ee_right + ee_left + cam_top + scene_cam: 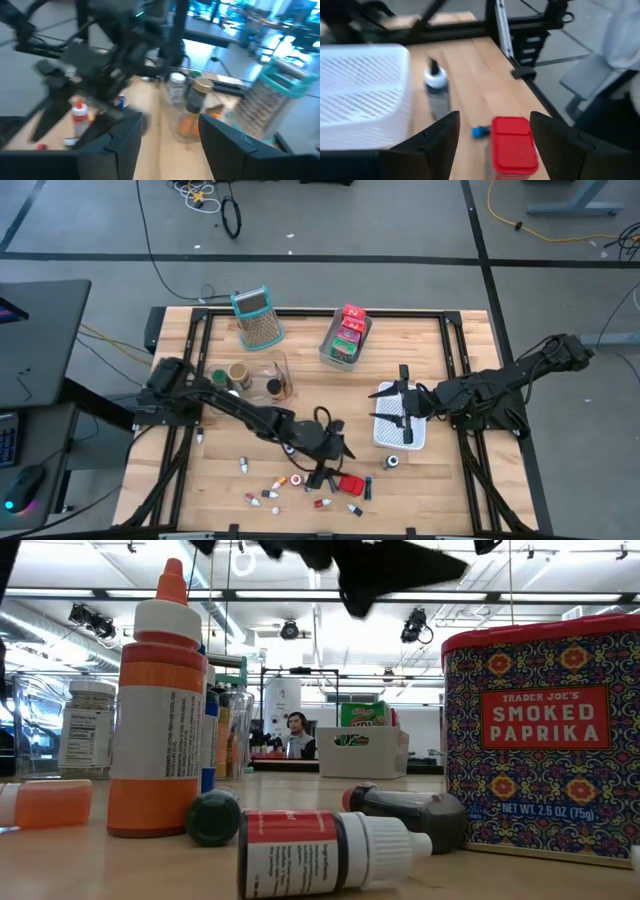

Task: Pick & Place Kitchen Items
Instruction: Put the red seasoning can into the transparent bin

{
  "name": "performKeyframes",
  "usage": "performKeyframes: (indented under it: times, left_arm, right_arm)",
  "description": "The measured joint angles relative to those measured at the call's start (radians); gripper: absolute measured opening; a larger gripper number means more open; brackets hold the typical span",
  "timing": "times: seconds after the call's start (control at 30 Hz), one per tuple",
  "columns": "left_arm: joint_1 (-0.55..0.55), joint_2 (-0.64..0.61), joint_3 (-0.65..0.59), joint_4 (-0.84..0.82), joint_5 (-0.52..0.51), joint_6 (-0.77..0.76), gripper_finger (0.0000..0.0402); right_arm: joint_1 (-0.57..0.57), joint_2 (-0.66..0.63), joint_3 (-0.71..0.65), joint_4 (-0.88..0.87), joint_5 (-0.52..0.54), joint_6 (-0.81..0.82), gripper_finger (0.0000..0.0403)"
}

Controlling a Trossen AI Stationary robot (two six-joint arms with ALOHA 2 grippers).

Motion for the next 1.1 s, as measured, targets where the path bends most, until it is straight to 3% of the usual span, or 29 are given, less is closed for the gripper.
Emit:
performKeyframes:
  times: [0.23,0.63,0.83,1.1]
  left_arm:
    - [-0.001,0.060,0.001,0.021,0.046,-0.027,0.0264]
    - [-0.024,0.099,-0.003,0.044,0.065,0.021,0.0304]
    - [-0.032,0.170,-0.001,0.116,0.005,-0.029,0.0304]
    - [-0.053,0.171,-0.002,0.169,-0.036,-0.005,0.0304]
  right_arm:
    - [-0.003,0.000,0.000,-0.013,0.107,0.002,0.0203]
    - [-0.022,0.001,0.000,-0.013,0.107,0.002,0.0203]
    - [-0.025,0.001,0.000,-0.021,0.107,0.050,0.0203]
    - [-0.025,0.002,0.000,-0.128,0.106,0.171,0.0203]
